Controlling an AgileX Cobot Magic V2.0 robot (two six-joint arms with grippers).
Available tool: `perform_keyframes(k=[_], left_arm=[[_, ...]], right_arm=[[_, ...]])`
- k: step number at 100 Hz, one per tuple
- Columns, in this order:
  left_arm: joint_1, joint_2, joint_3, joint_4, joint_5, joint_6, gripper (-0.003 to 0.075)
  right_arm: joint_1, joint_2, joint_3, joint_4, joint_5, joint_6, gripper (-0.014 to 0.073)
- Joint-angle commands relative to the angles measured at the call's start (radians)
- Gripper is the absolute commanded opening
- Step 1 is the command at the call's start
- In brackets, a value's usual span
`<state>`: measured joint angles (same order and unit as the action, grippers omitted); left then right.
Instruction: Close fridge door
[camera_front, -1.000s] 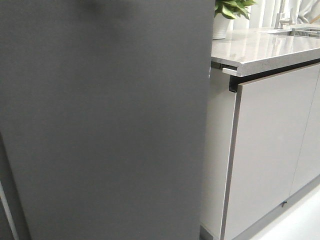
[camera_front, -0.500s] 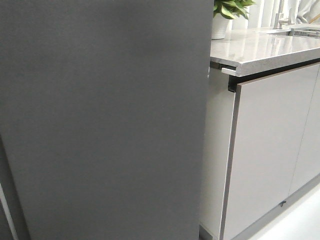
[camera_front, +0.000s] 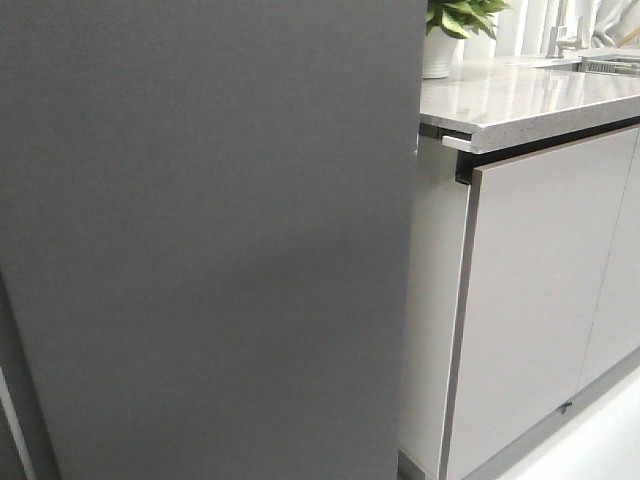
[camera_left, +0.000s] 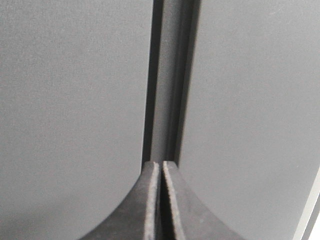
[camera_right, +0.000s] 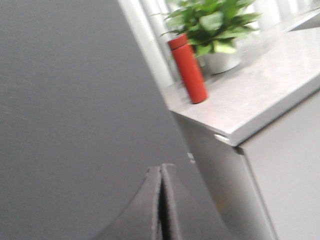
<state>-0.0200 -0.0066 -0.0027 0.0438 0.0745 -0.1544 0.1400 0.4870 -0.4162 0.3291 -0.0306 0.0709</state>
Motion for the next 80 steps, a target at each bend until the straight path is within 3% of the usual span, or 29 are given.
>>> perform_keyframes(k=[1,35,80], left_arm=[[-0.004,-0.023,0.04,-0.006,-0.083,-0.002,-0.002],[-0.004,-0.023,0.04,-0.006,-0.083,-0.002,-0.002],[-0.004,-0.023,0.04,-0.006,-0.083,-0.002,-0.002]], right_arm=[[-0.04,-0.094,0.059,-0.026,-0.052,-0.003,-0.0071],[-0.053,-0.42,0.329,-0.252,-0.052,-0.003,-0.0071],[-0.127,-0.517,0.452,-0.402,-0.07,-0.003,-0.0071]])
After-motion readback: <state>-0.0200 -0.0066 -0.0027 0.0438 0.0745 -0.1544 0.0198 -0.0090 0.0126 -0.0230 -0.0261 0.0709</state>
